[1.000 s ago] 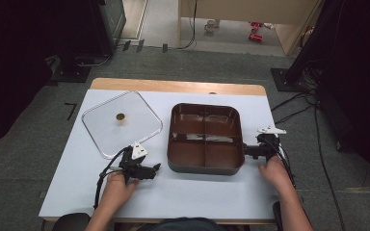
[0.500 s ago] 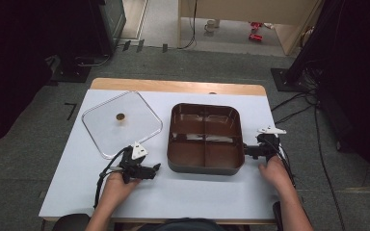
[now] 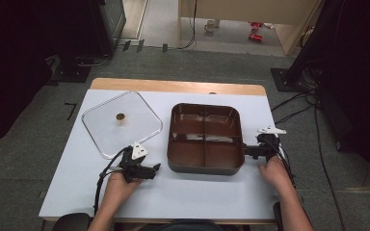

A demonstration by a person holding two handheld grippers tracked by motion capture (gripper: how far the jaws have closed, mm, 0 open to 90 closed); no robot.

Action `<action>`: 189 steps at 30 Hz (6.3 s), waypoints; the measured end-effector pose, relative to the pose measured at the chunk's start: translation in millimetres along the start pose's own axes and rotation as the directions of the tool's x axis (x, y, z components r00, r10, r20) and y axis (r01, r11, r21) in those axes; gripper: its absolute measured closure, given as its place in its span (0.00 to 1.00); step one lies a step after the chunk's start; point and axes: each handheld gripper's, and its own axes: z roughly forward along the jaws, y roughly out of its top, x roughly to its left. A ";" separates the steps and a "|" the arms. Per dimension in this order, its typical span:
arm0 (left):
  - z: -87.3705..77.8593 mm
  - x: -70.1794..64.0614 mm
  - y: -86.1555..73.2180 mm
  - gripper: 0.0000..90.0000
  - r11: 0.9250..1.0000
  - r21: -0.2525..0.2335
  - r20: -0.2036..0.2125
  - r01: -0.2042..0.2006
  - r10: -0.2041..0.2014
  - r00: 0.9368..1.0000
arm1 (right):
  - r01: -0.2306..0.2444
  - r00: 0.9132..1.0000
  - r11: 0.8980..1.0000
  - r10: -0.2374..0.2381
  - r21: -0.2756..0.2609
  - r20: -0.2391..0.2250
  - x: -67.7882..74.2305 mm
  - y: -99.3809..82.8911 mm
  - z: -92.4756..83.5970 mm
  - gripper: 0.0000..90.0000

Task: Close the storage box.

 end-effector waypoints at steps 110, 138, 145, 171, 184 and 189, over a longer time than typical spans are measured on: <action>-15.6 112.1 81.2 0.45 0.995 0.037 0.012 0.090 -0.090 0.996 | 0.001 1.000 1.000 -0.001 0.001 0.001 0.1 0.0 -0.2 0.02; 14.0 173.8 70.8 0.45 0.988 0.056 -0.128 0.143 -0.135 0.983 | 0.000 1.000 1.000 0.000 0.000 0.001 0.1 0.0 -0.1 0.02; 21.5 177.9 60.6 0.50 0.984 0.101 -0.147 0.147 -0.131 0.980 | 0.000 1.000 1.000 0.000 0.000 0.001 0.1 0.0 -0.1 0.02; 6.0 181.1 63.0 0.66 0.977 0.075 -0.120 0.199 -0.189 0.975 | 0.001 1.000 1.000 -0.001 0.000 0.001 0.1 -0.1 -0.1 0.02; -13.7 165.0 80.7 0.66 0.985 0.009 -0.081 0.173 -0.172 0.982 | 0.000 1.000 1.000 0.000 -0.001 0.000 0.0 -0.1 -0.1 0.02; -16.1 159.7 84.7 0.66 0.987 0.009 -0.075 0.158 -0.157 0.985 | 0.000 1.000 1.000 0.000 -0.001 0.000 0.0 0.0 -0.1 0.02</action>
